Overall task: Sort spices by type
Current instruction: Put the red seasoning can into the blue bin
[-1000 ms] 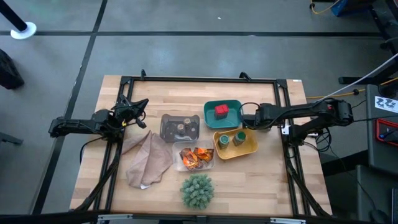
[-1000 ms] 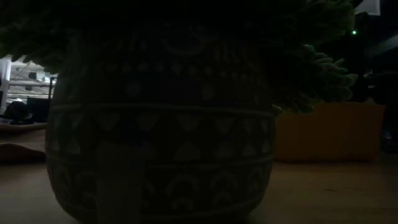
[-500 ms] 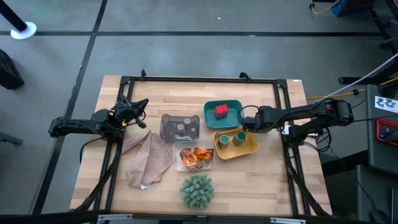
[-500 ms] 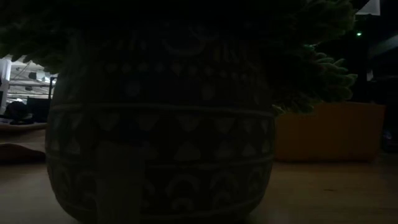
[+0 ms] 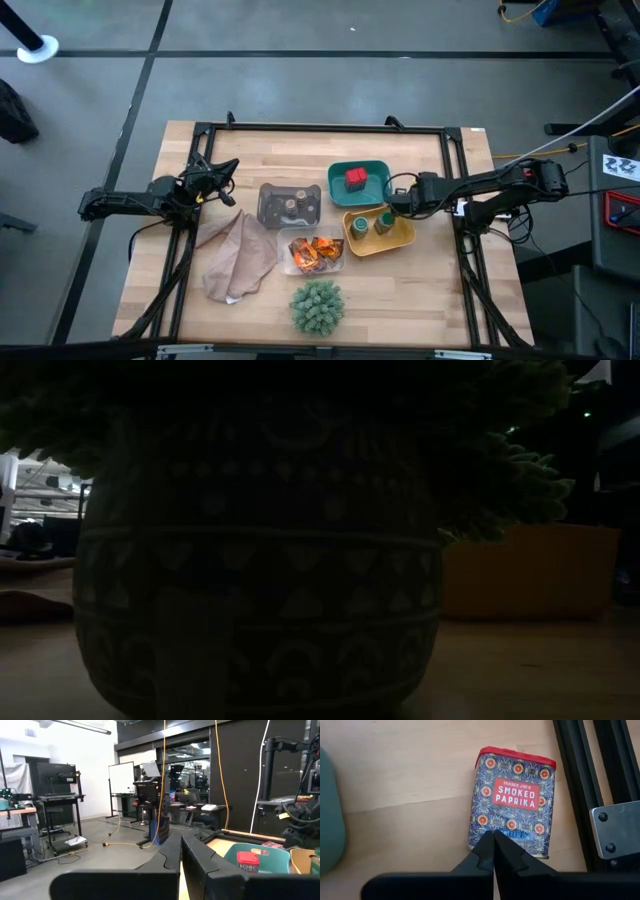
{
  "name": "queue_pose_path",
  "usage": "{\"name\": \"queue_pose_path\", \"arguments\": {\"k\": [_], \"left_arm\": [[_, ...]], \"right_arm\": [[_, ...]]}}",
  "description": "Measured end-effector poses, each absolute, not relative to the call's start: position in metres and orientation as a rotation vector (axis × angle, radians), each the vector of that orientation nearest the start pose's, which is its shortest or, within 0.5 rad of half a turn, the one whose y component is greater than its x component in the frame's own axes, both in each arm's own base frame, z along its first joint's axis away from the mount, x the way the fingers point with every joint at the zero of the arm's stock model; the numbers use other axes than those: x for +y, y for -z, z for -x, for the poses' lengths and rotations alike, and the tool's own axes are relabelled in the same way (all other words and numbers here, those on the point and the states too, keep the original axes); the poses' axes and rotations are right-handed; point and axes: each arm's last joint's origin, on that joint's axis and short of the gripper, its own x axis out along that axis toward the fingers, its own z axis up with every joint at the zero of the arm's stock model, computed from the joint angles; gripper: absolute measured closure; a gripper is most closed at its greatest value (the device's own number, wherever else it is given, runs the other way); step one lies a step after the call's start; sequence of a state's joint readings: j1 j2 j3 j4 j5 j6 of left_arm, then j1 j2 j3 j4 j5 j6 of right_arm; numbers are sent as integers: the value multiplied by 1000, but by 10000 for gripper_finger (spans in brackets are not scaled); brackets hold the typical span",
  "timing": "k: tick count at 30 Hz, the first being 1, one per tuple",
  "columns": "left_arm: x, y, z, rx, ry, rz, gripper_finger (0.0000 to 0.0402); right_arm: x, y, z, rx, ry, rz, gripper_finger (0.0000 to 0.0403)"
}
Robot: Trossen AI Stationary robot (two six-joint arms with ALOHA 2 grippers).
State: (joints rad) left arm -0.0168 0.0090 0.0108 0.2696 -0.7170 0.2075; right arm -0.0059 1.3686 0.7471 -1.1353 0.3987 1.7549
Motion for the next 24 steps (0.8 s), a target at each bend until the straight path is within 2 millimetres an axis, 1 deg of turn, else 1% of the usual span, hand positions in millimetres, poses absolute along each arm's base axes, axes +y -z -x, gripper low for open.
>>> {"name": "queue_pose_path", "arguments": {"k": [5,8,11,19,24], "left_arm": [[18,-190,-87,-186,-719,-97,401],[18,-190,-88,-187,-718,-94,402],[18,-190,-87,-188,-719,-92,402],[18,-190,-87,-189,-719,-92,402],[18,-190,-87,-189,-718,-91,401]], "right_arm": [[-12,-165,-181,936,1609,-911,400],[-13,-162,-181,906,1604,-905,400],[-11,-162,-185,854,1578,-913,400],[10,-160,-188,738,1551,-955,400],[22,-152,-190,699,1571,-926,400]]}}
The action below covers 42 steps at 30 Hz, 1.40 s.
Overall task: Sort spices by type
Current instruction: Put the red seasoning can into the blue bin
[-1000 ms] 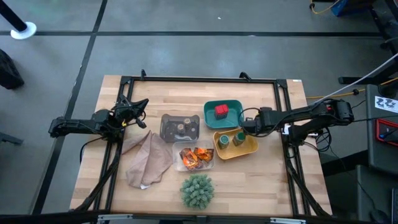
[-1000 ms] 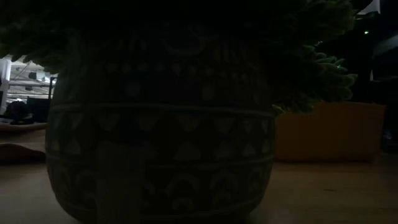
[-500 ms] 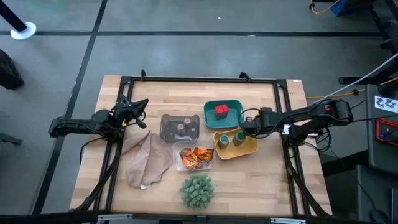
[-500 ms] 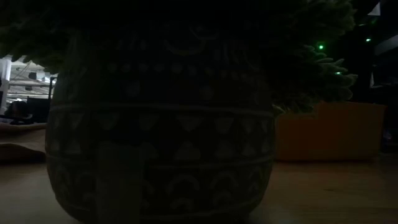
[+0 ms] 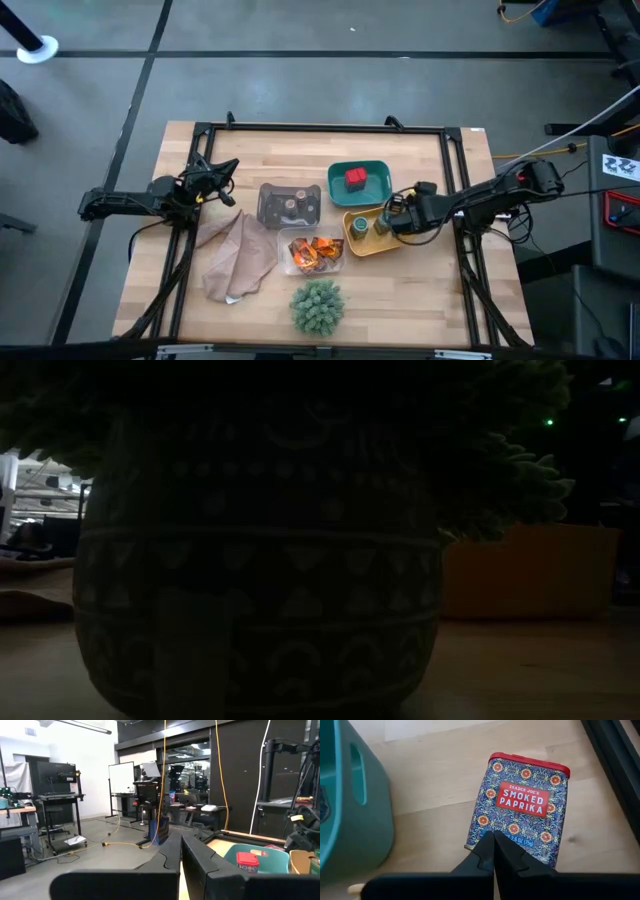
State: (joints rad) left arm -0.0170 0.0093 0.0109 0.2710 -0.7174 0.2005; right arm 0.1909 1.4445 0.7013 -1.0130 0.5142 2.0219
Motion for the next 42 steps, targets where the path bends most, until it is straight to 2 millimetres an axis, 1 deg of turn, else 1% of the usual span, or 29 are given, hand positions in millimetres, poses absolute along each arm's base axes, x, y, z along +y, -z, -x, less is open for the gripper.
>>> {"name": "queue_pose_path", "arguments": {"k": [7,15,19,24,28,30,32,34,40,42], "left_arm": [[18,-191,-87,-193,-718,-82,401],[18,-191,-87,-194,-718,-81,401],[18,-191,-87,-194,-718,-81,402],[18,-191,-87,-194,-718,-81,402],[18,-191,-87,-194,-717,-80,402],[18,-191,-87,-194,-718,-81,401],[18,-191,-87,-195,-718,-81,401],[18,-191,-87,-195,-718,-80,401],[18,-191,-87,-204,-718,-77,401],[18,-192,-87,-206,-719,-76,401]], "right_arm": [[34,-143,-192,610,1597,-914,400],[46,-142,-194,519,1540,-969,400],[47,-142,-195,487,1530,-967,400],[45,-150,-191,456,1516,-972,400],[44,-164,-188,478,1524,-940,400],[43,-168,-186,501,1528,-907,395],[43,-170,-186,531,1523,-888,380],[43,-171,-185,548,1525,-874,357],[43,-172,-182,591,1547,-873,268],[40,-175,-181,588,1554,-901,239]]}}
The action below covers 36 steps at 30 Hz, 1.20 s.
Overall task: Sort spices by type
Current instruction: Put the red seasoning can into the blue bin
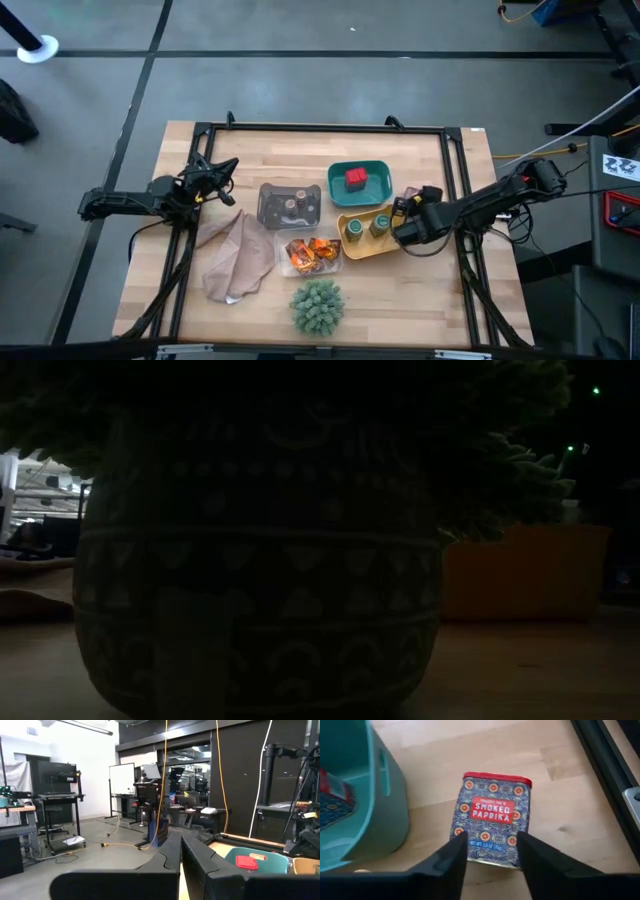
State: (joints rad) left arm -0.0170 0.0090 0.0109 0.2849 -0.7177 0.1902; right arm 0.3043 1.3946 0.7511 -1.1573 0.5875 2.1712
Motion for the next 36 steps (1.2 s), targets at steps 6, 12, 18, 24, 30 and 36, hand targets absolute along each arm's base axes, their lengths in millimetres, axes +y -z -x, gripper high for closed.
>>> {"name": "queue_pose_path", "arguments": {"k": [6,12,18,24,30,36], "left_arm": [[18,-193,-87,-215,-723,-91,401],[18,-193,-87,-216,-723,-89,401],[18,-193,-87,-215,-722,-93,401],[18,-193,-87,-214,-723,-94,401],[18,-193,-87,-209,-722,-96,401],[18,-189,-88,-187,-712,-61,401]], "right_arm": [[22,-189,-176,721,1509,-930,174],[-6,-204,-169,781,1487,-1018,143],[-31,-207,-164,865,1486,-1129,133],[-48,-207,-167,817,1469,-1156,132],[-49,-208,-170,782,1450,-1167,132],[-50,-208,-173,758,1432,-1180,132]]}}
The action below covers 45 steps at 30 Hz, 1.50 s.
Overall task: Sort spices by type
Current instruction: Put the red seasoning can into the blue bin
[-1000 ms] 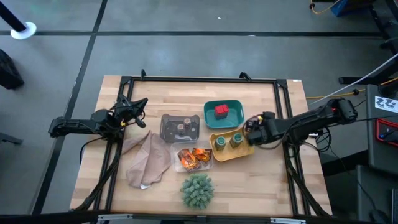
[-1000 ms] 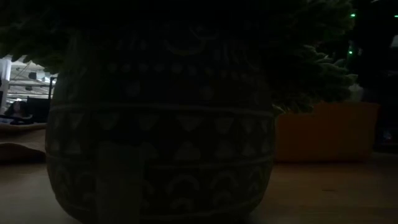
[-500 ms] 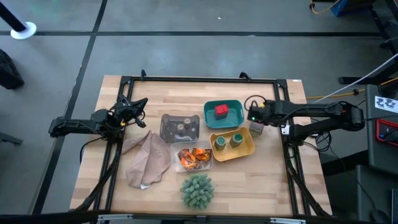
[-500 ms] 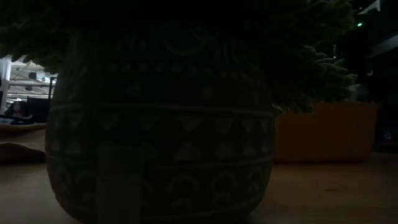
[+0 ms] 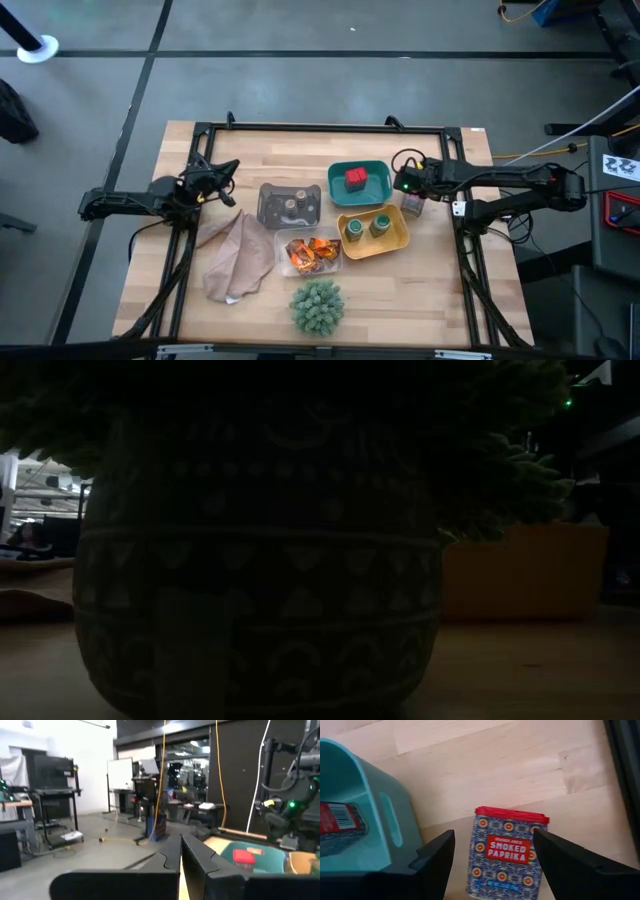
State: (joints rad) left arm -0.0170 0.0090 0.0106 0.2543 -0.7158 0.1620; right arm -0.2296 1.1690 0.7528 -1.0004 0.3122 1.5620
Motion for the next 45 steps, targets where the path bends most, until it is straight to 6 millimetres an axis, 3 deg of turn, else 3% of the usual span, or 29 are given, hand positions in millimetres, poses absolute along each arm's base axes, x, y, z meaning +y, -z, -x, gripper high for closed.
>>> {"name": "queue_pose_path", "arguments": {"k": [13,41,45], "left_arm": [[17,-179,-90,-87,-702,-70,402],[18,-179,-90,-86,-707,-74,402],[18,-179,-90,-86,-707,-74,402]], "right_arm": [[-50,-208,-174,747,1424,-1186,132],[-47,-206,-173,833,1416,-1234,131],[-48,-200,-176,860,1442,-1222,109]]}}
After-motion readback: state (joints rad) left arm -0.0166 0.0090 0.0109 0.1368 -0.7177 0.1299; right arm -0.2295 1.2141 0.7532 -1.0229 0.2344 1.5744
